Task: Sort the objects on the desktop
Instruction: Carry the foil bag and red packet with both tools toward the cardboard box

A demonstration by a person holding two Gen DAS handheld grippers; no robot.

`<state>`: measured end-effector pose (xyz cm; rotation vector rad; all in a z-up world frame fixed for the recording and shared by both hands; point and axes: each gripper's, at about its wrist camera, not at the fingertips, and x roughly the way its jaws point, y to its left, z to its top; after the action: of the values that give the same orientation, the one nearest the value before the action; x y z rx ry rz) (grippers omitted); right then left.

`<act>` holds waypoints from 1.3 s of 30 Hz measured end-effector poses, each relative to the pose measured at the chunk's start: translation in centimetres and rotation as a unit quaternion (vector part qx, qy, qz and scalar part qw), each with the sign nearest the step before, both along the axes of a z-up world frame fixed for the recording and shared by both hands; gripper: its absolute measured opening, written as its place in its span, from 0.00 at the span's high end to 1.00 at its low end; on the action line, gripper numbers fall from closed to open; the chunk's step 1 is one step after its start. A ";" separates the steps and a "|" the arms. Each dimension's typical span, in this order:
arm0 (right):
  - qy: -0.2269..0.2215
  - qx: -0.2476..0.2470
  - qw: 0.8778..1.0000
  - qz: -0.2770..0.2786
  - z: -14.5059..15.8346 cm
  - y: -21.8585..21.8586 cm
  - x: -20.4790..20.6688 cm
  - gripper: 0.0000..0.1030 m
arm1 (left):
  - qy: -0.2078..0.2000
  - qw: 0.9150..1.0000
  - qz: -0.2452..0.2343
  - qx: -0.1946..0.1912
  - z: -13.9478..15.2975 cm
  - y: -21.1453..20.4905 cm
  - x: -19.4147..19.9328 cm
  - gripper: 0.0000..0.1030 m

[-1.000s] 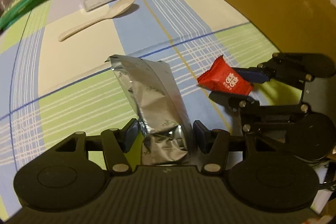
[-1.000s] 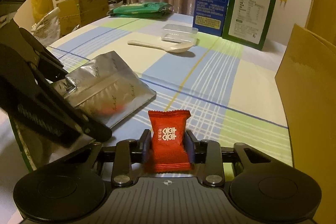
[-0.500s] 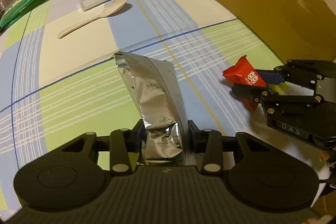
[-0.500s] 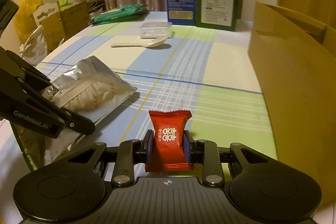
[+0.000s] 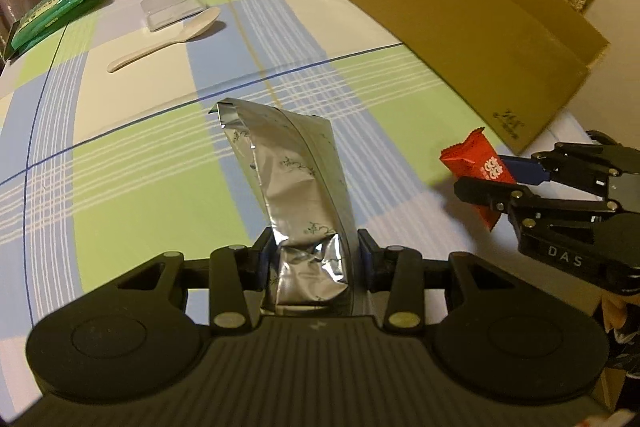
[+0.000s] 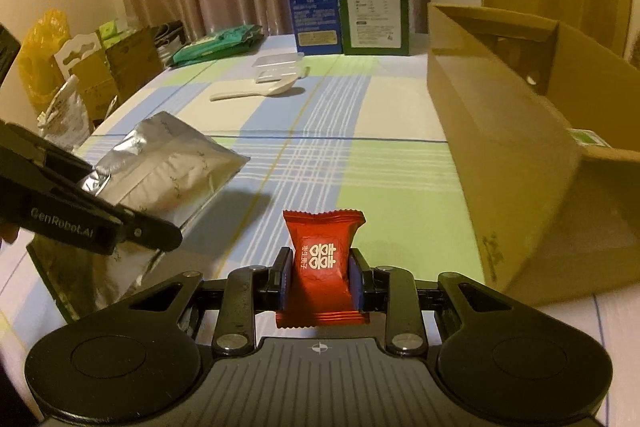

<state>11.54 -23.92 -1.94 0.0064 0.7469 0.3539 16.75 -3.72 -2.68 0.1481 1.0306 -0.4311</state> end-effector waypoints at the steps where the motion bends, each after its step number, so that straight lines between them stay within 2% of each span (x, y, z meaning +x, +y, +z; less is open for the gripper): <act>1: 0.000 0.002 1.000 -0.003 0.2 -0.2 -0.2 0.75 | -0.001 1.000 0.001 -0.004 0.2 -0.2 -0.6 0.65; 5: -0.005 0.005 1.000 -0.011 0.9 -0.6 -1.4 0.75 | -0.001 1.000 0.004 -0.014 0.5 -0.9 -2.3 0.65; 14: -0.025 0.008 1.000 -0.017 2.8 -1.2 -3.2 0.75 | -0.012 1.000 0.011 -0.010 1.5 -2.0 -4.8 0.65; 28: -0.052 0.008 0.998 -0.031 5.6 -3.4 -5.2 0.75 | -0.042 0.999 0.002 -0.009 4.7 -4.5 -6.6 0.65; 39: -0.077 0.018 0.995 -0.068 9.1 -7.3 -5.8 0.75 | -0.063 0.997 -0.029 -0.028 7.4 -8.3 -6.5 0.65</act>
<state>5.75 -31.21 7.11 0.0642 0.5844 0.2344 10.27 -11.99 4.67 0.1536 0.8907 -0.4962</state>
